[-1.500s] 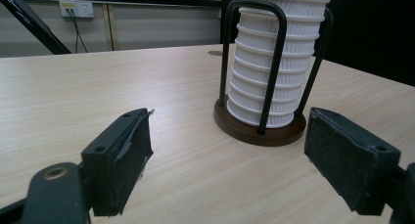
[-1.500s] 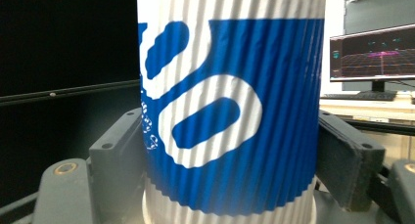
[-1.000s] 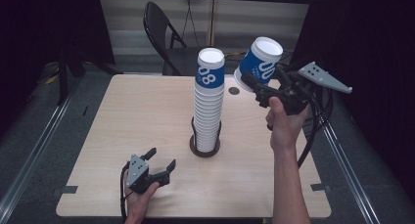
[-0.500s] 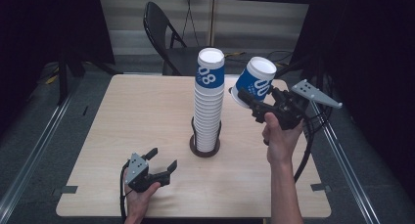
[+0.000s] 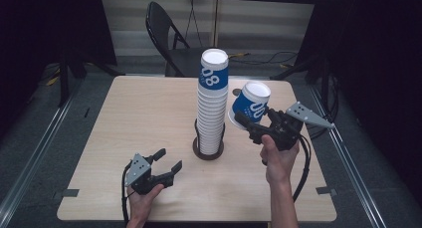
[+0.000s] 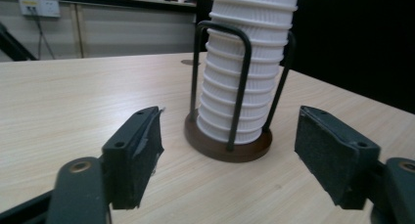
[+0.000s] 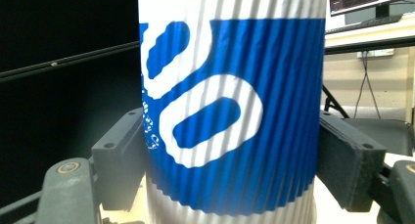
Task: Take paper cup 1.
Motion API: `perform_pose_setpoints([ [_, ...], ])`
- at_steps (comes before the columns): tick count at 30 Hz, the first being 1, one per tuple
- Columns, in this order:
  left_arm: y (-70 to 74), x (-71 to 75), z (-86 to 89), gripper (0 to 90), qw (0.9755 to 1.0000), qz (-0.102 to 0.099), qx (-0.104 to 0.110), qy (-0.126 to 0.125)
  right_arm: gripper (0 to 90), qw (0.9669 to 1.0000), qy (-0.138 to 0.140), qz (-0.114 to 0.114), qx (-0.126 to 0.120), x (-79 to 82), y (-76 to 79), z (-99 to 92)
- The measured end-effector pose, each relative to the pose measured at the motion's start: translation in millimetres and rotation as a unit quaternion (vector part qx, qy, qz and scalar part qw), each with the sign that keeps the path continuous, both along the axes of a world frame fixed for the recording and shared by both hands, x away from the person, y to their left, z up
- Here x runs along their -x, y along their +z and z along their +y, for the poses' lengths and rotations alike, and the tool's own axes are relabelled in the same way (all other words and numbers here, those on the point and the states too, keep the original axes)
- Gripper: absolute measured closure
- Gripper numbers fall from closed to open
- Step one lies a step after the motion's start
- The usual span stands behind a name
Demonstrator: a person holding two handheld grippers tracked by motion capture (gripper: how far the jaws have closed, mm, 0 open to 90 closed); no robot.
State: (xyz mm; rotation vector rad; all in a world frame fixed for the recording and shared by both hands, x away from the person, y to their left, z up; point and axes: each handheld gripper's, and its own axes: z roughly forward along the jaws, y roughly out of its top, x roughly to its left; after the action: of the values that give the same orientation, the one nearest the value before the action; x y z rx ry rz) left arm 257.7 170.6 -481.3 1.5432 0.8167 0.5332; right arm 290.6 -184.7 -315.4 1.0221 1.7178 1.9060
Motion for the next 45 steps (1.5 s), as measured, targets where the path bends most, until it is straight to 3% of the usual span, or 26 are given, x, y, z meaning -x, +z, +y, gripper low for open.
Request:
perform_pose_setpoints([
  [6, 1.6, 0.6, -2.7, 33.2, 0.9997, -0.006, 0.003, -0.022, 21.8, 0.9997, 0.010, 0.018, -0.012, 3.8, -18.1, 4.1],
  [10, 2.9, 2.4, -7.0, 31.4, 0.9993, -0.018, 0.001, -0.034, 21.8, 0.9994, 0.009, 0.033, -0.007, 3.8, -29.4, 7.9],
  [16, 3.8, 3.0, -10.0, 33.3, 0.9989, -0.009, 0.016, -0.044, 21.8, 0.9986, 0.018, 0.048, -0.008, 7.2, -43.2, 12.3],
  [27, 4.7, 5.5, -12.9, 32.6, 0.9989, -0.016, 0.022, -0.037, 21.9, 0.9971, 0.027, 0.069, -0.018, 12.9, -62.6, 19.5],
  [32, 5.5, 4.7, -15.3, 34.0, 0.9981, -0.020, 0.032, -0.049, 21.8, 0.9960, 0.035, 0.077, -0.029, 15.1, -73.7, 26.2],
  [37, 5.4, 4.6, -17.3, 34.5, 0.9978, -0.014, 0.026, -0.060, 21.9, 0.9950, 0.041, 0.084, -0.034, 15.5, -80.1, 31.5],
  [45, 8.2, 3.9, -22.9, 36.0, 0.9972, -0.023, 0.026, -0.066, 21.8, 0.9929, 0.051, 0.102, -0.036, 17.1, -92.3, 42.6],
])
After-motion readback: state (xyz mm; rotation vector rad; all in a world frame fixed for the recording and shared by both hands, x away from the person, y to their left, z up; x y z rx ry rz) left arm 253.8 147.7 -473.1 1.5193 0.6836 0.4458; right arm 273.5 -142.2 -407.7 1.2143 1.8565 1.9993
